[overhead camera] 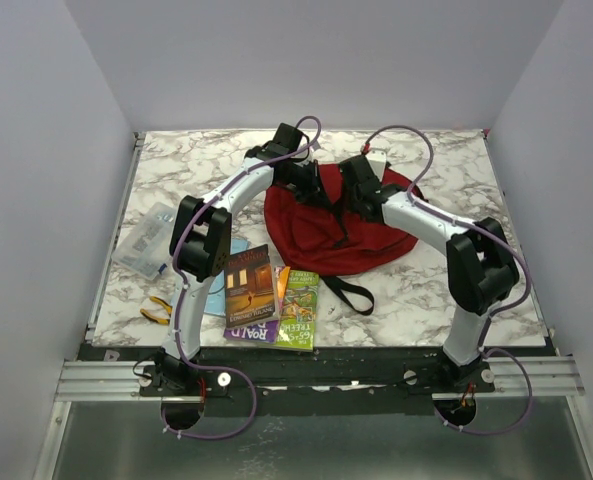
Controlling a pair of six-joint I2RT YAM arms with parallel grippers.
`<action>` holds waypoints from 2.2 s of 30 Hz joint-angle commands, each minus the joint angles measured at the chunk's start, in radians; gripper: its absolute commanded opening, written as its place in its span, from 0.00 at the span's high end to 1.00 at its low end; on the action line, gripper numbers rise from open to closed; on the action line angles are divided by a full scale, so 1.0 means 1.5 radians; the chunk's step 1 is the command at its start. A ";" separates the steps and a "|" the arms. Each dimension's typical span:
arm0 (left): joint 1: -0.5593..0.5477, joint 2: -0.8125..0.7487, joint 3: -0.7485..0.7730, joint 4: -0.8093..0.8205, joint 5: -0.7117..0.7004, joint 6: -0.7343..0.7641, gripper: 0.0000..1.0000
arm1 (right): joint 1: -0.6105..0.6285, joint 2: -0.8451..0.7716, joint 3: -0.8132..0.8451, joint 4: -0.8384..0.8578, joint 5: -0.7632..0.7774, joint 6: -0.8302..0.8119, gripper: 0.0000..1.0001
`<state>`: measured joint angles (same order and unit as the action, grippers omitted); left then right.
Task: Pack the student bag
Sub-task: Zip the student bag at the center of the board.
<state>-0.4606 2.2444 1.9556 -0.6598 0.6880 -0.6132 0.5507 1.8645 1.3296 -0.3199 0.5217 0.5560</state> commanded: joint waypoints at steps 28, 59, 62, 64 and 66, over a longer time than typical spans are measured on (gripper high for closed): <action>-0.030 -0.250 -0.176 0.025 -0.113 0.118 0.21 | -0.181 -0.067 0.001 -0.030 -0.560 -0.173 0.99; -0.207 -0.263 -0.549 0.544 -0.299 0.160 0.39 | -0.186 -0.100 -0.069 0.042 -0.663 -0.154 0.99; -0.208 -0.242 -0.532 0.541 -0.245 0.135 0.49 | -0.186 -0.098 -0.069 0.042 -0.664 -0.154 0.99; -0.210 -0.239 -0.536 0.542 -0.226 0.116 0.54 | -0.185 -0.099 -0.068 0.041 -0.662 -0.155 0.99; -0.212 -0.236 -0.538 0.542 -0.208 0.113 0.57 | -0.185 -0.098 -0.068 0.042 -0.662 -0.155 0.99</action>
<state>-0.7689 1.8713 1.1366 0.1333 0.2638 -0.4091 0.2676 1.7447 1.2366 -0.2581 -0.4057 0.3141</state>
